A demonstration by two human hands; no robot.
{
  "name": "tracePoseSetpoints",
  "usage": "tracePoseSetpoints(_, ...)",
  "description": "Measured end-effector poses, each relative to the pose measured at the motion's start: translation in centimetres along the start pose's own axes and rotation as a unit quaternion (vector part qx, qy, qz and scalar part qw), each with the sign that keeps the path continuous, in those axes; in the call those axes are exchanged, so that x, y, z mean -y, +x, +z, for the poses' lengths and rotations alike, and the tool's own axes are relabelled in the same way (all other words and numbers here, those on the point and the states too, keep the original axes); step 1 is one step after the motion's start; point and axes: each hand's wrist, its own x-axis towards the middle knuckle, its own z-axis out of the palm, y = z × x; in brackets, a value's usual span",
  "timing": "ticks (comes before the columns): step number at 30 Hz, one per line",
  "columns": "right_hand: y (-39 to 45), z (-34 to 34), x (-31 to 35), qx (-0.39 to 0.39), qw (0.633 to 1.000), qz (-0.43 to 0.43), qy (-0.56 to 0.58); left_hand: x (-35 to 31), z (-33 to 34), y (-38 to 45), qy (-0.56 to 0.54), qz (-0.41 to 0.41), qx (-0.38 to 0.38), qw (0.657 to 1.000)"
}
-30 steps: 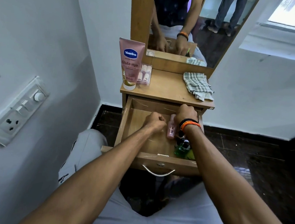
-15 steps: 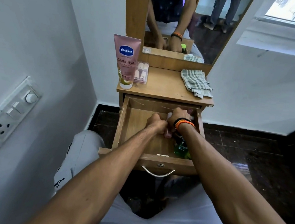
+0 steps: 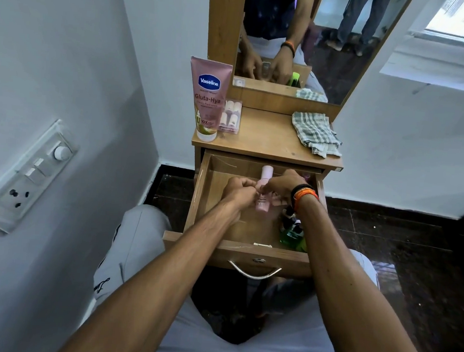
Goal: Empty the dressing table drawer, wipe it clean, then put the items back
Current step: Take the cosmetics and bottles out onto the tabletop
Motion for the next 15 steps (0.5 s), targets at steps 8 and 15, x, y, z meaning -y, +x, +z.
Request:
tracePoseSetpoints(8, -2.9, -1.3, 2.0, -0.002, 0.988, -0.127, 0.089, -1.9, -2.3, -1.8, -0.035, 0.149, -0.071, 0.986)
tracePoseSetpoints(15, -1.8, 0.2, 6.9, -0.109, 0.94, -0.3, 0.118, -5.2, -4.5, -1.1, 0.003, 0.254, -0.156, 0.955)
